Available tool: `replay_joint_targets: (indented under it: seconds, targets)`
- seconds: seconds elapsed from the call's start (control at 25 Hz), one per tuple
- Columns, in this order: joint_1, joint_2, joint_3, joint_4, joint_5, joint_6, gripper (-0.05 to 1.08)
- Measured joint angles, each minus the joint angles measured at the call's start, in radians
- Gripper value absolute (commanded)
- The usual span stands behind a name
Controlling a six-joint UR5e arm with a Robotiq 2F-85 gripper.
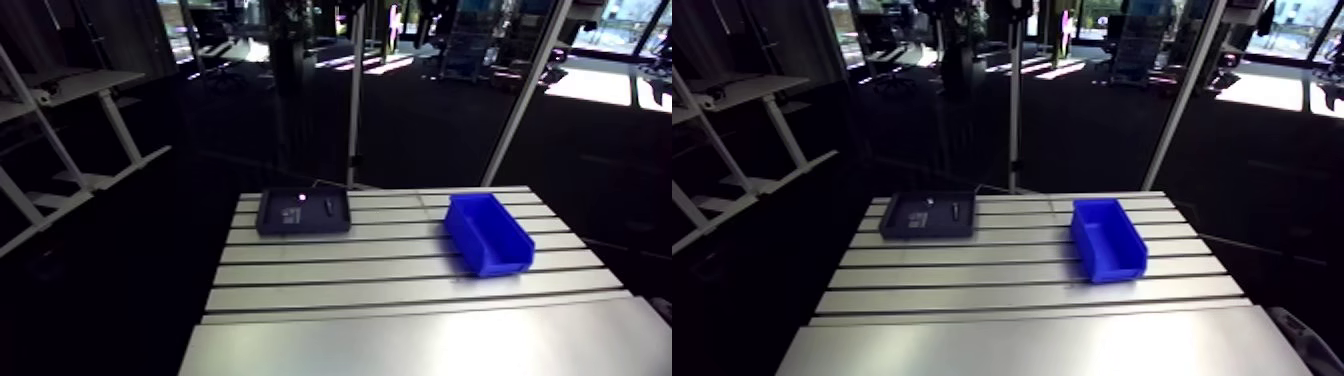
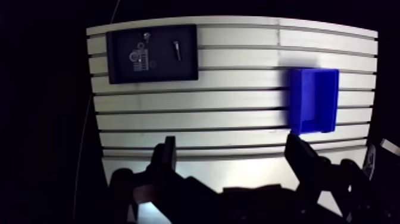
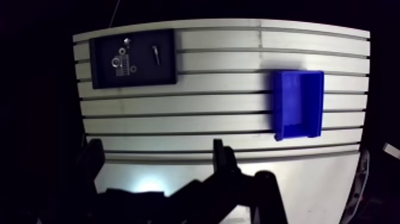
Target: Pick up the M10 bolt from the tray and put it into the blue bin.
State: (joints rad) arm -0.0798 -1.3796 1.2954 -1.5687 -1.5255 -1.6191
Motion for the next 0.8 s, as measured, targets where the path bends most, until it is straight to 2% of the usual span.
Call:
replay_joint_targets:
  seconds: [0.8]
  targets:
    - [0.007, 0.007, 0.001, 0.000, 0.000, 0.000, 0.00]
